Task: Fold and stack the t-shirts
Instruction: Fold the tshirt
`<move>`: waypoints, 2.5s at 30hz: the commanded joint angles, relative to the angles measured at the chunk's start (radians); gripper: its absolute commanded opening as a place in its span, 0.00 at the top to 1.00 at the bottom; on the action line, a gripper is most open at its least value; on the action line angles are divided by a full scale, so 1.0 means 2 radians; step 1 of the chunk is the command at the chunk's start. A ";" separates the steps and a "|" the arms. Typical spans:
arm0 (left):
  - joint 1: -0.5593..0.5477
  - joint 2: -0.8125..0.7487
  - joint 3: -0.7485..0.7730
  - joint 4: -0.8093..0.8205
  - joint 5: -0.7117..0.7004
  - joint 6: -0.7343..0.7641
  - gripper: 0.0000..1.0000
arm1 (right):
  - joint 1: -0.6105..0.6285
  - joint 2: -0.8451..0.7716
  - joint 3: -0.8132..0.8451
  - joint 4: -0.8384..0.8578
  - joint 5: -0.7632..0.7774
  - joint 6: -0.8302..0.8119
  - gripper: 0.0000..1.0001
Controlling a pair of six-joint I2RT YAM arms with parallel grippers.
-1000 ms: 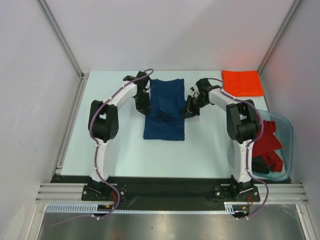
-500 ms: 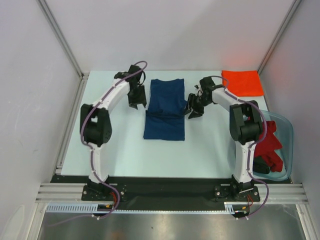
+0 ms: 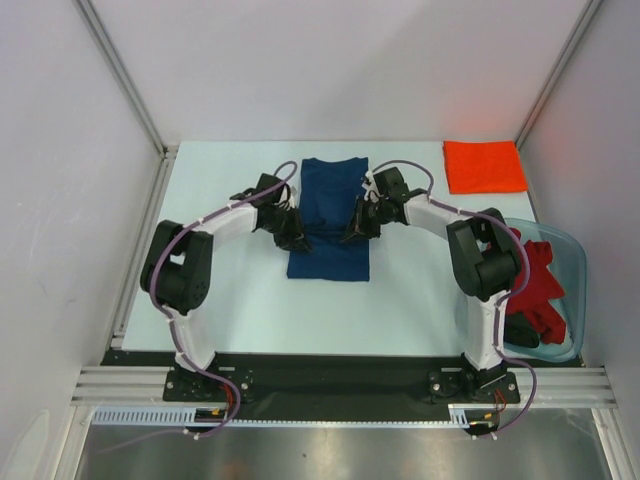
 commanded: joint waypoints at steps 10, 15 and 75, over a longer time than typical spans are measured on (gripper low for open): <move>0.006 0.127 0.128 0.082 0.025 -0.003 0.82 | -0.024 0.096 0.039 0.187 -0.002 0.047 1.00; 0.023 0.166 0.177 0.089 0.015 0.000 0.81 | -0.051 0.116 0.067 0.181 -0.003 0.042 1.00; 0.056 -0.149 -0.244 0.046 0.038 0.012 0.27 | -0.063 -0.159 -0.309 0.088 -0.079 0.002 0.43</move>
